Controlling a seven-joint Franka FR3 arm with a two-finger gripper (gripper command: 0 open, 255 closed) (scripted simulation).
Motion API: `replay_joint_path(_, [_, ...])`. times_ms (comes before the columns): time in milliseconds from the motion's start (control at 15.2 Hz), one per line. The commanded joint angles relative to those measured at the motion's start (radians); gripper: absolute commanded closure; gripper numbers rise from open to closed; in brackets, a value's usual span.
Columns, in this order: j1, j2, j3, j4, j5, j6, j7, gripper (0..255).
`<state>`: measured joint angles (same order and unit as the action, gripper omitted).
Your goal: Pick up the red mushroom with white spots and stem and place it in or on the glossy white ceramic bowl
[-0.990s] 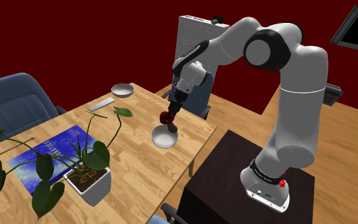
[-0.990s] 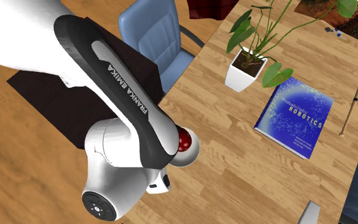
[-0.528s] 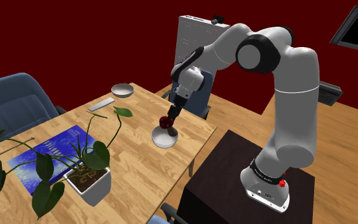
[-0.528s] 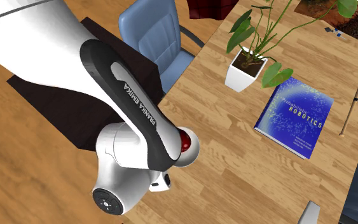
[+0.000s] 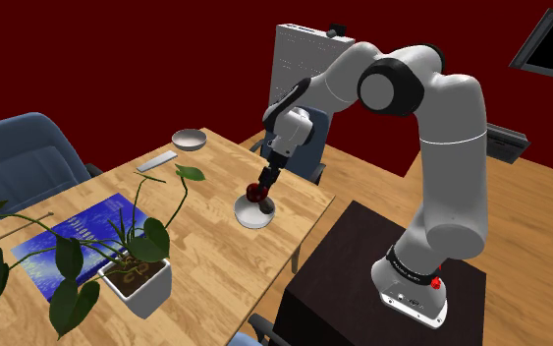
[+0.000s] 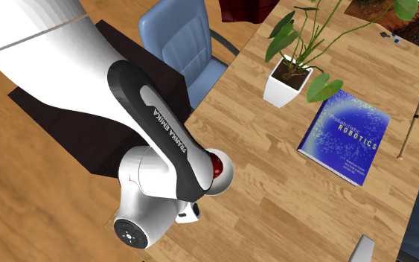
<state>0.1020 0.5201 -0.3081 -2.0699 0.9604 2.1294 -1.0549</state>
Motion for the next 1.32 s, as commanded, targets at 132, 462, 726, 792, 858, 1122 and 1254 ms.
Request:
replay_joint_path(132, [0.0,0.0,0.0,0.0,0.0,0.0,0.0,0])
replay_joint_path(462, [0.0,0.0,0.0,0.0,0.0,0.0,0.0,0])
replay_joint_path(726, [-0.022,-0.066,-0.046,0.015,-0.077,-0.079,0.037,0])
replay_joint_path(792, [-0.022,-0.066,-0.046,0.015,-0.077,-0.079,0.037,0])
replay_joint_path(858, [-0.022,-0.066,-0.046,0.014,-0.077,-0.079,0.037,0])
replay_joint_path(1122, [-0.022,-0.066,-0.046,0.015,-0.077,-0.079,0.037,0])
replay_joint_path(1254, [-0.022,-0.066,-0.046,0.015,-0.077,-0.079,0.037,0])
